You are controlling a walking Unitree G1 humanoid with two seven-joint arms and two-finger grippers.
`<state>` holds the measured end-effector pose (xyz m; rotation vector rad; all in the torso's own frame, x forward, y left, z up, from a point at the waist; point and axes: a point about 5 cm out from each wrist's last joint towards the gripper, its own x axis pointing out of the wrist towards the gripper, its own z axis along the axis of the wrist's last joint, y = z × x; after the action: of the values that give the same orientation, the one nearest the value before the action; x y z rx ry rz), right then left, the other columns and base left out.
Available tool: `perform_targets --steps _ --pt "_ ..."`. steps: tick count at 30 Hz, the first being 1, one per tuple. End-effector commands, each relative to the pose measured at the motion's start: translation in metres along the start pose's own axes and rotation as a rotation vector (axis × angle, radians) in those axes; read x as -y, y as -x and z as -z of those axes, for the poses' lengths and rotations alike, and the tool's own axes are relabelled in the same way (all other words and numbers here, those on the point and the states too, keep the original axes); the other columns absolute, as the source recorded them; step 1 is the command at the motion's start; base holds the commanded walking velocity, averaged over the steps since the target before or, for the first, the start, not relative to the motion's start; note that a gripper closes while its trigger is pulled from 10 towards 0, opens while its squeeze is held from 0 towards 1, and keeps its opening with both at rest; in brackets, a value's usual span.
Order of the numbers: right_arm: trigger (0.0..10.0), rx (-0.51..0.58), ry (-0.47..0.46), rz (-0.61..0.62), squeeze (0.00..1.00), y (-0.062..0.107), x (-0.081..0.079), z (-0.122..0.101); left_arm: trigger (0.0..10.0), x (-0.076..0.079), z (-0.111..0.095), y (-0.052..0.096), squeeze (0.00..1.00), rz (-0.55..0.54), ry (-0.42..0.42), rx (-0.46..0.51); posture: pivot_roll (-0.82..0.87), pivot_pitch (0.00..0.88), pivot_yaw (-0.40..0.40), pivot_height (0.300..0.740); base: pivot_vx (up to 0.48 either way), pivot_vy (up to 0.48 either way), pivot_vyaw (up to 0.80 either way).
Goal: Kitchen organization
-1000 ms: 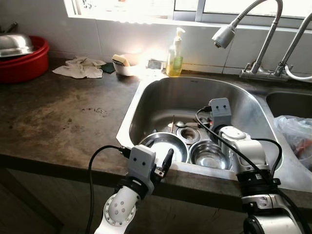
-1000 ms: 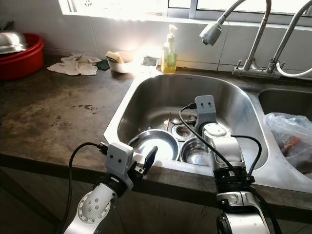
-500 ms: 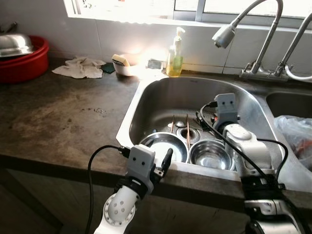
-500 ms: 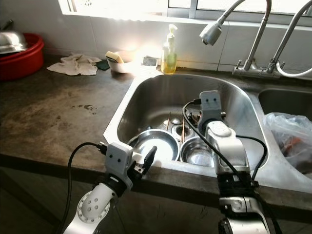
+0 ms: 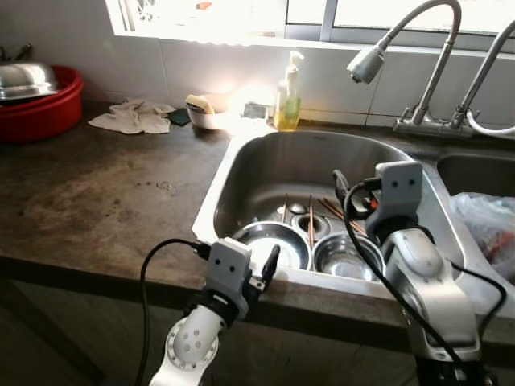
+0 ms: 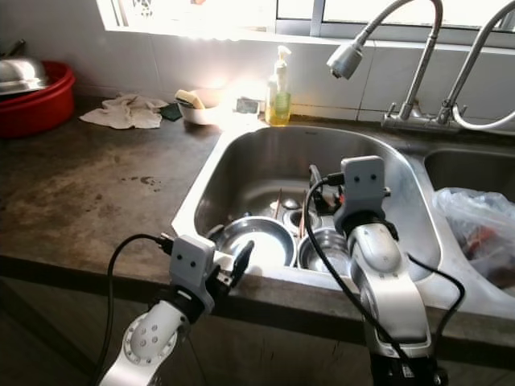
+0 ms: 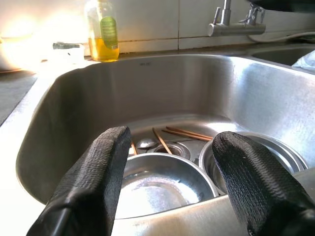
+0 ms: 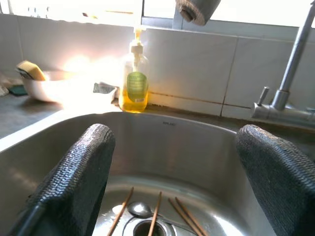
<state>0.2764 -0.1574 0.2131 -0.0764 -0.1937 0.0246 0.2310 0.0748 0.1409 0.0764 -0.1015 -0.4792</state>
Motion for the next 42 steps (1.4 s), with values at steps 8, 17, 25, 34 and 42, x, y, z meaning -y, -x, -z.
perform_targets --steps 8,17,25,34,42 --pt "10.0 0.036 0.03 0.01 0.0 0.032 -0.004 0.0 10.0 -0.001 -0.003 0.001 0.0 -0.029 0.03 0.021 0.1 0.0 -0.033 0.74 0.0 0.0 0.0" --pt "10.0 0.018 -0.01 0.015 0.0 0.042 -0.012 0.005 10.0 -0.006 -0.005 0.001 0.0 -0.06 0.029 0.027 0.09 0.0 -0.027 0.74 0.0 0.0 0.0" --pt "10.0 0.04 -0.003 0.0 0.0 0.036 -0.017 0.004 10.0 -0.009 -0.005 0.001 0.0 -0.068 0.019 0.022 0.11 0.0 -0.032 0.74 0.0 0.052 0.19" --pt "10.0 0.042 -0.018 0.005 0.0 0.029 -0.018 0.003 10.0 -0.004 -0.004 0.003 0.0 -0.048 0.02 0.016 0.11 0.0 -0.032 0.74 0.0 0.338 0.8" --pt "10.0 0.051 -0.03 0.009 0.0 0.024 -0.02 0.001 10.0 -0.005 -0.004 0.002 0.0 -0.046 0.017 0.009 0.12 0.0 -0.029 0.74 0.0 0.16 0.8"
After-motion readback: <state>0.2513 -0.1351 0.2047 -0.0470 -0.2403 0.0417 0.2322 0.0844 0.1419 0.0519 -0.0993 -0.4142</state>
